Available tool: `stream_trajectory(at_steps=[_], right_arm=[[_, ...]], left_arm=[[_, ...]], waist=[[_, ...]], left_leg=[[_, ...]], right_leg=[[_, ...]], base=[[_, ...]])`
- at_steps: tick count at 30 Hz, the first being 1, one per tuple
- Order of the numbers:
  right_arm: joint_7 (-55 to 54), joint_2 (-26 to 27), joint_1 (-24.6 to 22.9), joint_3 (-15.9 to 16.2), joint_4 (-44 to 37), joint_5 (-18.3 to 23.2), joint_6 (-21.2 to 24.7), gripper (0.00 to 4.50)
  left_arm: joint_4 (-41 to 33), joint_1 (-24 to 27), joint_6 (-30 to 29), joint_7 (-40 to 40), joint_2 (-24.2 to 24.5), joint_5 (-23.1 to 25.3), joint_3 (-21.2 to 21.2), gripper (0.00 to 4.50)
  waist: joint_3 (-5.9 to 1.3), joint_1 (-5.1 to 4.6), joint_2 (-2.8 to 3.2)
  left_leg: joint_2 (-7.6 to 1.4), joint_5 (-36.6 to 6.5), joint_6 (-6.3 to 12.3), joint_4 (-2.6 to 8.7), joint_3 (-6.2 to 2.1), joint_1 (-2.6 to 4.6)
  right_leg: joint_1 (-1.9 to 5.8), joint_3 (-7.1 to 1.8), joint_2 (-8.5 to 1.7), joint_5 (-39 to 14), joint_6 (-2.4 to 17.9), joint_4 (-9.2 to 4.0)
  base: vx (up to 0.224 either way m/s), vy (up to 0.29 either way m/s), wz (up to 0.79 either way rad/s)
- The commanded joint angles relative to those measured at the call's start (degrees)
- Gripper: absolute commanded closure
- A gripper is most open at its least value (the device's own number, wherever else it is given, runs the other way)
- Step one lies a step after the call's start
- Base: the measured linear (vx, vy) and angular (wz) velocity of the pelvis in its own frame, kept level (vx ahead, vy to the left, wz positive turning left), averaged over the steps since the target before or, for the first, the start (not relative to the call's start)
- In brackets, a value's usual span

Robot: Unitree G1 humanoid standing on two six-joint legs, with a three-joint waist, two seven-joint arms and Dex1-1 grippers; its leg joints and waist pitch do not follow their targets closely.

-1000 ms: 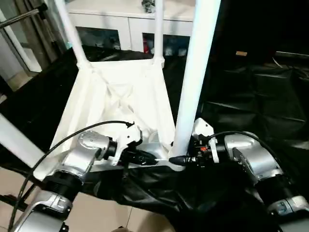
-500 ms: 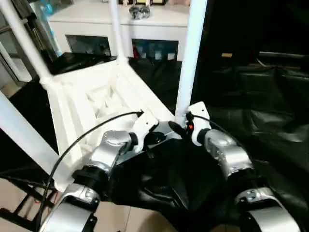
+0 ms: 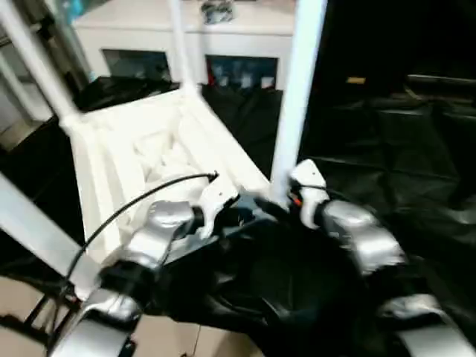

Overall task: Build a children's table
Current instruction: Rotate leg to tighten

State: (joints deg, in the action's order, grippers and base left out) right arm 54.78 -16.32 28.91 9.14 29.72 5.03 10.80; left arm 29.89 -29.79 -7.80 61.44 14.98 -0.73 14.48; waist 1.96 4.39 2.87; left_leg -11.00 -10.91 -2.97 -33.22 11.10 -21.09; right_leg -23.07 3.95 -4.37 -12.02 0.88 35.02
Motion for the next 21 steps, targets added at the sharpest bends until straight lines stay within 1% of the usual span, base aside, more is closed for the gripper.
stream_trajectory(at_steps=[1,2,3,4,5,6,7,8,9,10,11,12,13,14,15,18,19,21], right_arm=[[6.3,0.0,-1.0,4.0,-1.5,0.9,1.4,0.66],[7.8,-0.8,-1.1,4.6,-2.0,1.0,1.5,0.66],[9.0,-1.3,-1.2,5.0,-2.5,1.0,1.6,0.66],[10.3,-1.9,-1.2,5.5,-3.0,1.1,1.8,0.66],[12.7,-2.9,-1.3,6.2,-4.0,1.3,2.4,0.66],[12.7,-2.9,-1.3,6.3,-4.1,1.4,2.5,0.66],[15.0,-3.7,-1.5,7.1,-5.1,2.0,3.5,0.66],[15.6,-3.9,-1.5,7.5,-5.4,2.0,3.4,0.66],[16.1,-4.0,-1.7,7.6,-5.7,2.0,3.2,0.82],[16.7,-4.0,-1.9,7.9,-6.2,2.1,3.4,0.92],[17.2,-4.1,-2.1,8.0,-6.5,2.2,3.5,0.99],[17.7,-4.0,-2.3,8.2,-6.9,2.5,4.1,1.02],[18.1,-4.0,-2.4,8.2,-7.2,2.6,4.4,1.02],[18.3,-4.0,-2.6,8.3,-7.6,2.8,4.7,1.13],[18.6,-4.0,-2.8,8.5,-7.9,3.0,5.1,1.28],[19.4,-4.2,-3.2,8.9,-8.8,3.6,6.1,1.56],[19.6,-4.3,-3.4,9.0,-9.2,3.7,6.4,1.56],[19.6,-4.3,-3.7,9.0,-9.5,3.7,6.6,1.81]], left_arm=[[-2.3,0.0,1.7,4.9,-0.3,-1.7,2.2,4.5],[-2.7,0.2,1.7,6.2,0.4,-2.1,2.3,4.5],[-3.1,0.4,1.6,7.2,0.8,-2.3,2.3,4.5],[-3.4,0.5,1.6,8.4,1.5,-2.5,2.5,4.5],[-4.1,0.8,1.1,10.6,2.7,-2.9,2.9,4.5],[-4.1,0.8,1.1,10.7,2.7,-2.9,2.9,4.5],[-4.6,1.1,1.3,12.6,3.9,-3.3,3.4,4.5],[-4.8,1.2,1.1,13.5,4.4,-3.5,3.6,4.5],[-5.0,1.3,1.0,14.1,4.7,-3.6,3.6,4.5],[-5.4,1.4,0.4,15.1,5.1,-3.9,3.8,4.5],[-5.7,1.5,0.0,15.8,5.4,-4.0,4.0,4.5],[-6.1,1.7,-0.6,16.6,5.7,-4.4,4.1,4.5],[-6.3,1.7,-0.9,17.1,5.9,-4.6,4.2,4.5],[-6.6,1.9,-1.1,17.3,6.0,-4.8,4.2,4.5],[-6.9,2.1,-1.5,17.8,6.1,-4.9,4.2,4.5],[-7.7,2.4,-2.0,18.3,6.2,-5.2,4.3,4.5],[-8.0,2.6,-2.1,18.3,6.3,-5.3,4.4,4.5],[-8.2,2.8,-2.3,18.3,6.3,-5.3,4.4,4.5]], waist=[[-3.66,0.1,-0.27],[-3.44,0.28,-0.21],[-3.21,0.41,-0.19],[-3.18,0.5,-0.23],[-3.06,0.54,-0.21],[-2.99,0.62,-0.16],[-2.94,0.52,-0.46],[-2.95,0.58,-0.52],[-2.89,0.59,-0.37],[-2.96,0.62,-0.34],[-2.95,0.59,-0.64],[-3.02,0.67,-0.58],[-3.07,0.71,-0.56],[-3.12,0.7,-0.49],[-3.15,0.71,-0.56],[-3.19,0.76,-0.54],[-3.15,0.78,-0.56],[-3.13,0.81,-0.48]], left_leg=[[-2.38,-3.5,7.76,2.4,-0.98,0.22],[-2.49,-5.0,7.53,2.56,-0.99,0.31],[-2.6,-6.9,6.69,2.74,-0.94,0.41],[-2.65,-7.7,6.15,2.82,-0.99,0.51],[-2.74,-9.2,5.12,3.05,-1.03,0.61],[-2.75,-10.3,4.2,3.16,-1.06,0.69],[-2.68,-10.5,4.09,3.22,-1.05,0.63],[-2.75,-10.2,3.77,3.29,-1.1,0.63],[-2.75,-10.2,3.59,3.29,-1.05,0.68],[-2.78,-10.1,3.4,3.26,-1.06,0.74],[-2.75,-10.0,3.37,3.25,-1.0,0.71],[-2.69,-9.1,3.34,3.21,-1.02,0.63],[-2.68,-8.5,3.46,3.14,-1.03,0.62],[-2.64,-7.6,3.79,3.07,-1.01,0.56],[-2.59,-7.1,4.04,3.01,-1.0,0.48],[-2.59,-6.9,4.34,2.93,-0.98,0.5],[-2.59,-7.0,4.33,2.95,-1.0,0.45],[-2.57,-7.4,4.03,2.97,-0.99,0.5]], right_leg=[[3.47,-2.53,-3.65,8.1,15.6,-2.71],[3.36,-2.46,-3.77,5.8,15.7,-2.94],[3.22,-2.52,-3.8,2.6,15.5,-3.28],[3.22,-2.52,-3.84,1.0,15.4,-3.37],[3.2,-2.58,-3.86,-1.8,14.9,-3.58],[3.17,-2.66,-3.94,-3.8,14.6,-3.72],[3.21,-2.67,-3.85,-4.5,14.3,-3.82],[3.26,-2.73,-3.93,-5.1,13.9,-3.78],[3.02,-2.79,-3.92,-5.3,13.8,-3.84],[3.07,-2.8,-3.99,-5.2,13.9,-3.81],[3.08,-2.84,-3.97,-5.1,13.9,-3.84],[3.15,-2.86,-4.01,-4.6,13.9,-3.67],[3.14,-2.86,-4.0,-3.9,13.9,-3.55],[3.14,-2.84,-3.94,-2.6,14.1,-3.44],[3.2,-2.81,-3.92,-1.6,14.3,-3.32],[3.2,-2.77,-3.96,-1.4,14.5,-3.35],[3.23,-2.76,-3.98,-1.7,14.5,-3.36],[3.21,-2.77,-3.94,-2.7,14.1,-3.51]], base=[[0.0,0.0,0.0],[0.0,0.0,0.0],[0.0,0.0,0.0],[0.0,0.0,0.0],[0.0,0.0,0.0],[0.0,0.0,0.0],[0.0,0.0,0.0],[0.0,0.0,0.0],[0.0,0.0,0.0],[0.0,0.0,0.0],[0.0,0.0,0.0],[0.0,0.0,0.0],[0.0,0.0,0.0],[0.0,0.0,0.0],[0.0,0.0,0.0],[0.0,0.0,0.0],[0.0,0.0,0.0],[0.0,0.0,0.0]])
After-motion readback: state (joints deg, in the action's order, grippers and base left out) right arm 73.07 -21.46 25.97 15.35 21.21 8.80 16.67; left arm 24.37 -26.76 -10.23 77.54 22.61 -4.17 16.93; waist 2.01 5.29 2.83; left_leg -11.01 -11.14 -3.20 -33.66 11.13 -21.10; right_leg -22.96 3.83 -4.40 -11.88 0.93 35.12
